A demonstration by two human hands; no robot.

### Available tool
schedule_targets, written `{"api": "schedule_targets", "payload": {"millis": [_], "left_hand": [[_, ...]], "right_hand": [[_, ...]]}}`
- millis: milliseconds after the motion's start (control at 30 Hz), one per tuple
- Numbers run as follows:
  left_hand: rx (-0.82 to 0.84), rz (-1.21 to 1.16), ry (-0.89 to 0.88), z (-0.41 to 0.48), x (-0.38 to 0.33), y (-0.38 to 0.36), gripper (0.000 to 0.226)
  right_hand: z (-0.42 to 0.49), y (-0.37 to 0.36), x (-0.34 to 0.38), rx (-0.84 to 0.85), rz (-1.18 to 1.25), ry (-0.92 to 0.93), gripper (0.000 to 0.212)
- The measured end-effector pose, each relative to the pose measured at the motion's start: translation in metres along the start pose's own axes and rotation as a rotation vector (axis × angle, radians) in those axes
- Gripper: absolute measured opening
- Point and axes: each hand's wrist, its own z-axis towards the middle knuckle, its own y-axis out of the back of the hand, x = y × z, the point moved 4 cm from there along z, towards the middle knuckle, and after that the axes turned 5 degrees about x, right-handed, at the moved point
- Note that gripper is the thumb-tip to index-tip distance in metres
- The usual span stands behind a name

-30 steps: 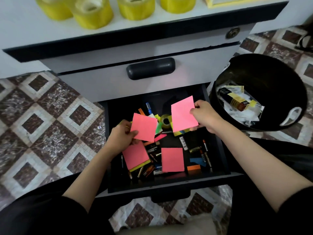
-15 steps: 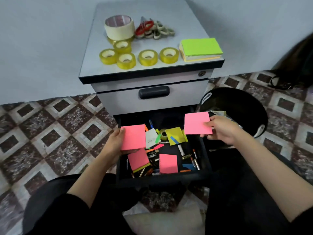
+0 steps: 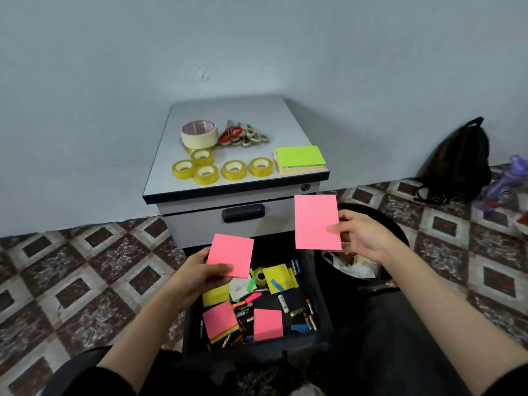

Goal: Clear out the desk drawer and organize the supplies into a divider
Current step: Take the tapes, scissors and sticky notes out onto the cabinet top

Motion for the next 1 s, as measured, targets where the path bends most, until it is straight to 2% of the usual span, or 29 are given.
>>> {"api": "schedule_targets", "payload": {"millis": [200, 267, 400, 600, 767, 1000], "left_hand": [[0.019, -0.047, -0.073, 0.001, -0.034, -0.012, 0.011], [0.047, -0.049, -0.079, 0.001, -0.049, -0.019, 0.013], [0.061, -0.03, -0.103, 0.004, -0.08, -0.027, 0.012], [0.042, -0.024, -0.168, 0.007, -0.116, -0.025, 0.014], [0.006, -0.085, -0.195, 0.013, -0.145, -0.02, 0.008], [-0.048, -0.153, -0.254, 0.031, -0.175, -0.016, 0.009]], "right_hand": [[0.0, 0.009, 0.027, -0.02, 0.155, 0.051, 0.025], [0.001, 0.013, 0.036, -0.045, 0.205, 0.072, 0.028], [0.004, 0.019, 0.058, -0.117, 0.234, 0.12, 0.015], [0.023, 0.028, 0.08, -0.255, 0.388, 0.096, 0.018], [0.04, 0.02, 0.082, -0.243, 0.363, -0.014, 0.02], [0.075, -0.003, 0.091, -0.219, 0.644, 0.115, 0.017]]}}
